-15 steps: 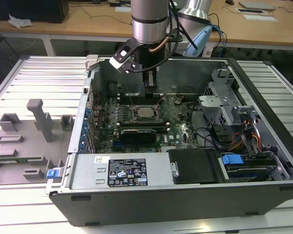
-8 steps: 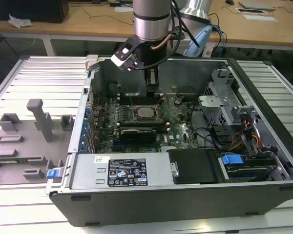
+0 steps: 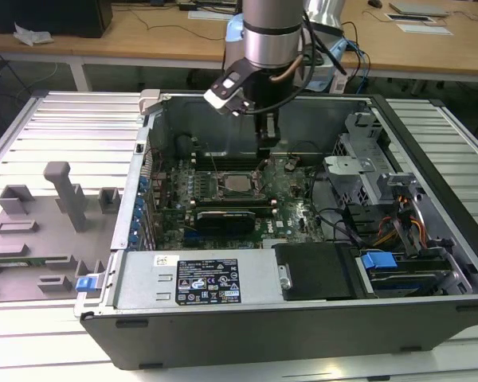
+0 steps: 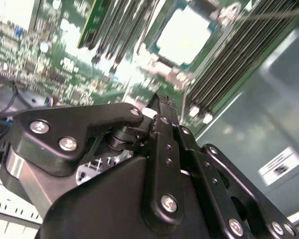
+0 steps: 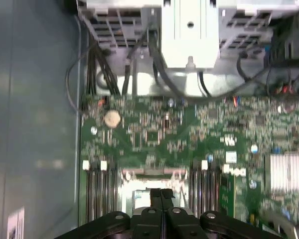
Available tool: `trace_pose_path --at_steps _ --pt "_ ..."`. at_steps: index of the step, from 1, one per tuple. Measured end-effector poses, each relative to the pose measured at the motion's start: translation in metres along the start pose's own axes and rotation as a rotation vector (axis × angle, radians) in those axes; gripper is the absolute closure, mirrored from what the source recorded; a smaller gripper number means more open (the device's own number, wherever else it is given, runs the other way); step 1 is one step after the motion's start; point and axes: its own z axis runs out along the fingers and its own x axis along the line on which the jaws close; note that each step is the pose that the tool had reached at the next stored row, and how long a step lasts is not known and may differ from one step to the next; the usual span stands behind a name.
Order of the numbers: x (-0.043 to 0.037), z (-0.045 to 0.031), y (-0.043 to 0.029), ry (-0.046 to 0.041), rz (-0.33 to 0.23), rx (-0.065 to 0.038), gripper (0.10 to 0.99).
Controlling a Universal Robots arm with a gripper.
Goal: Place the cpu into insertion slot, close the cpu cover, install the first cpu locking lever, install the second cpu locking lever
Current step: 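Close the cpu cover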
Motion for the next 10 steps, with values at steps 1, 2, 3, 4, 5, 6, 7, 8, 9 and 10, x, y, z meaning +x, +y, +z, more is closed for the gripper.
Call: trace_pose_path --at_steps 1,2,3,4,5,6,7,8,9,10 --pt "-0.0001 0.0004 0.0063 0.0001 0.0 0.0 0.98" --pt "-0.0001 0.0007 0.0102 0.0 0.0 0.001 0.98" --pt "-0.0001 0.0011 0.0167 -0.0001 0.0 0.001 0.98" --pt "-0.0001 0.0014 0.0205 -0.0001 0.0 0.002 0.98" --pt "-0.0002 0.0017 0.0253 0.0 0.0 0.002 0.98" --pt "-0.0002 0.002 0.0281 0.0001 0.0 0.002 0.98" --pt "-0.0002 0.0023 0.0325 0.0002 0.0 0.003 0.98" --pt "-0.0002 0.0025 0.0348 0.0001 0.0 0.003 0.98" --pt "-0.0003 0.0038 0.0373 0.0 0.0 0.005 0.98" --pt "-0.0003 0.0078 0.0388 0.0001 0.0 0.012 0.98"
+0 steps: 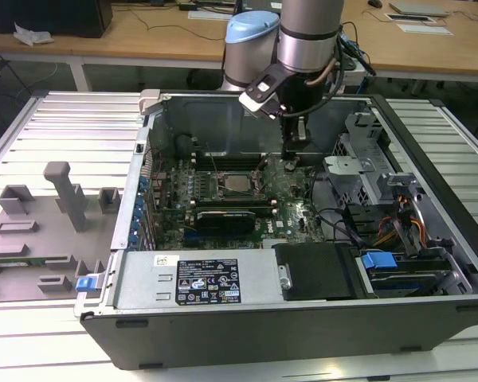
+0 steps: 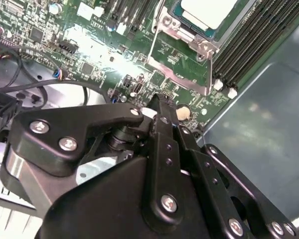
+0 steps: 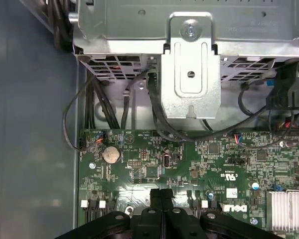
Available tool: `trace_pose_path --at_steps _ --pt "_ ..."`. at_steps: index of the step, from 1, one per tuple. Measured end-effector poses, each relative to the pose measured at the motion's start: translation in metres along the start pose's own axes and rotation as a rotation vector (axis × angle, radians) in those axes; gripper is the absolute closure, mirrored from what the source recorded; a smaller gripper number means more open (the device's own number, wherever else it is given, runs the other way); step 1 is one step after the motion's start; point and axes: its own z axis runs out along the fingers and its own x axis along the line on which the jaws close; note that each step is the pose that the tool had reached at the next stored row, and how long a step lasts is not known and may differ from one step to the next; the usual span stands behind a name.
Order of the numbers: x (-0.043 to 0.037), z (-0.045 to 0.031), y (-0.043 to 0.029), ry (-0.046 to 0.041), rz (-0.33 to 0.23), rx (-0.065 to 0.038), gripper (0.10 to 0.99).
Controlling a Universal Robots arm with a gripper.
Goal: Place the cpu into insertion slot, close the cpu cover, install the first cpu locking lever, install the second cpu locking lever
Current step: 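Close the cpu cover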
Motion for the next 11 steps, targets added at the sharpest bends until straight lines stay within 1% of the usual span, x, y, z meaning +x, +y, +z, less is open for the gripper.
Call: trace_pose_path --at_steps 2,10,11 --pt "-0.0001 0.0053 0.001 0.0002 0.0 0.012 0.98" --pt "0.0002 0.0057 0.0009 0.0003 0.0 0.012 0.98" --pt "0.0041 0.0063 0.001 0.0 0.0 0.012 0.98"
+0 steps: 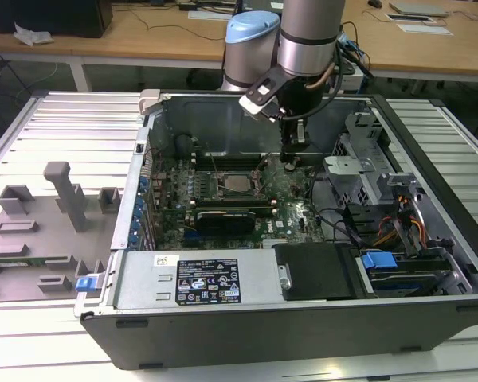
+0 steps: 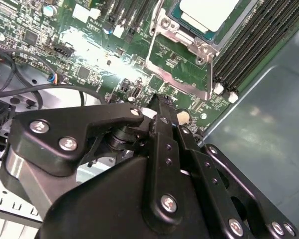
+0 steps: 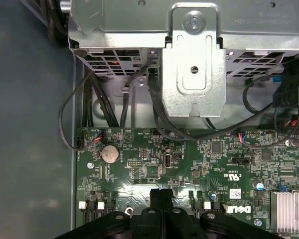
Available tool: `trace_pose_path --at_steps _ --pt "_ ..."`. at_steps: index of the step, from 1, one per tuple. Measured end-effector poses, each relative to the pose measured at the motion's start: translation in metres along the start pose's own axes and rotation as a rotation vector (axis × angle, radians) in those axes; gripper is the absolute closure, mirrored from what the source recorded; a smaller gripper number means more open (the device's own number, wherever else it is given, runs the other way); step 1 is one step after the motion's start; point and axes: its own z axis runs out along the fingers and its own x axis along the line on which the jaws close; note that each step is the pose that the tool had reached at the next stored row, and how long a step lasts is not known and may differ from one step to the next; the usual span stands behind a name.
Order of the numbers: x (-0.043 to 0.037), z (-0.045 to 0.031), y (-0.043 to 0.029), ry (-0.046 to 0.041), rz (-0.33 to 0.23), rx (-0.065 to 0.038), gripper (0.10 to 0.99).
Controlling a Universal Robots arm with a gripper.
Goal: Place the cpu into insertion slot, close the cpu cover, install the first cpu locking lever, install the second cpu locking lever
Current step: 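Close the cpu cover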
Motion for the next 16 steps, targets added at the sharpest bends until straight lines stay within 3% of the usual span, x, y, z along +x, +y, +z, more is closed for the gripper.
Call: trace_pose_path --at_steps 2,5,8,9,10,12,13,15,16 --pt "0.0048 0.0041 -0.0001 -0.0005 0.0 0.001 0.98" --pt "0.0054 0.0118 -0.0006 -0.0008 0.0 0.006 0.98" --pt "0.0054 0.0122 -0.0005 -0.0012 0.0 0.007 0.98" --pt "0.0054 0.0125 -0.0003 -0.0006 0.0 0.022 0.98" --pt "0.0054 0.0126 0.0002 -0.0006 0.001 0.049 0.98" --pt "0.0054 0.0128 0.0017 -0.0003 0.001 0.118 0.98" --pt "0.0053 0.0127 0.0017 -0.0004 0.001 0.128 0.98" --pt "0.0054 0.0128 0.0017 -0.0002 0.002 0.129 0.98" --pt "0.0054 0.0134 -0.003 -0.0001 0.001 0.128 0.98"
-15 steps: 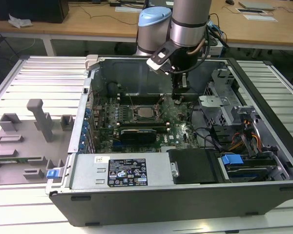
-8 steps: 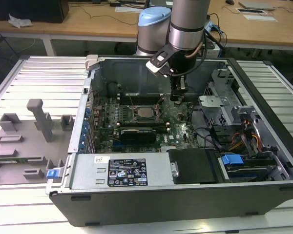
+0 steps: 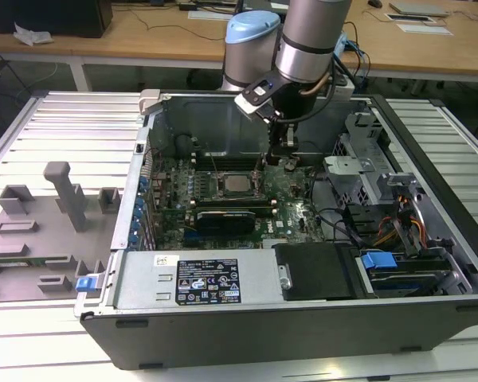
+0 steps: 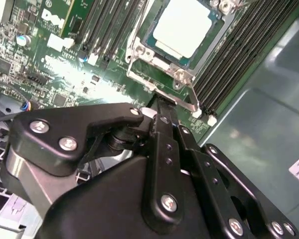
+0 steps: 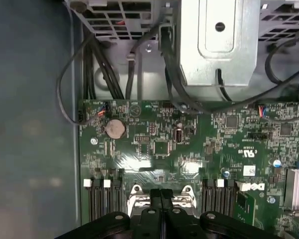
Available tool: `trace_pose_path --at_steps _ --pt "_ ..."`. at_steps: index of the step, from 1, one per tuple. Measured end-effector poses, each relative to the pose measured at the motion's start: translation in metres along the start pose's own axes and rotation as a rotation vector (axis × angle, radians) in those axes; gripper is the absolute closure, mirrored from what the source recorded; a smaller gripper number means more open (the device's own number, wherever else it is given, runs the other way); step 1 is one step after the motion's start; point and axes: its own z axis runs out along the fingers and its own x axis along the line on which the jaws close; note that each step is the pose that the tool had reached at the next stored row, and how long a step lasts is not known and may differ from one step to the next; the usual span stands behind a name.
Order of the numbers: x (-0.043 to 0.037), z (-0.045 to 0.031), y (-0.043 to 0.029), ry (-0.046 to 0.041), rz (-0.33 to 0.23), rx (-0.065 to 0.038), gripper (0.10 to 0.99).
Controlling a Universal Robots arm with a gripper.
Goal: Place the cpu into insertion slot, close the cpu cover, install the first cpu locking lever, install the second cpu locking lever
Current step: 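Close the cpu cover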
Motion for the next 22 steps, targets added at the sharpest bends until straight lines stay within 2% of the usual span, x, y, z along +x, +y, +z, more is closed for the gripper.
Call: trace_pose_path --at_steps 2,10,12,14,17,19,20,22 --pt "0.0 0.0017 -0.0101 -0.0002 0.0 -0.002 0.98" --pt "0.0001 0.0021 -0.0128 -0.0001 0.0 -0.002 0.98" --pt "0.0002 0.0028 -0.0166 0.0001 0.0 -0.005 0.98" --pt "0.0002 0.0046 -0.0261 -0.0001 0.0 -0.009 0.98" --pt "0.0002 0.0068 -0.0353 -0.0001 0.0 -0.012 0.98" --pt "0.0 0.0097 -0.0455 -0.0003 0.0 -0.024 0.98" --pt "-0.0001 0.0117 -0.0527 -0.0003 0.0 -0.033 0.98" --pt "-0.0003 0.0137 -0.0598 -0.0003 0.0 -0.045 0.98"
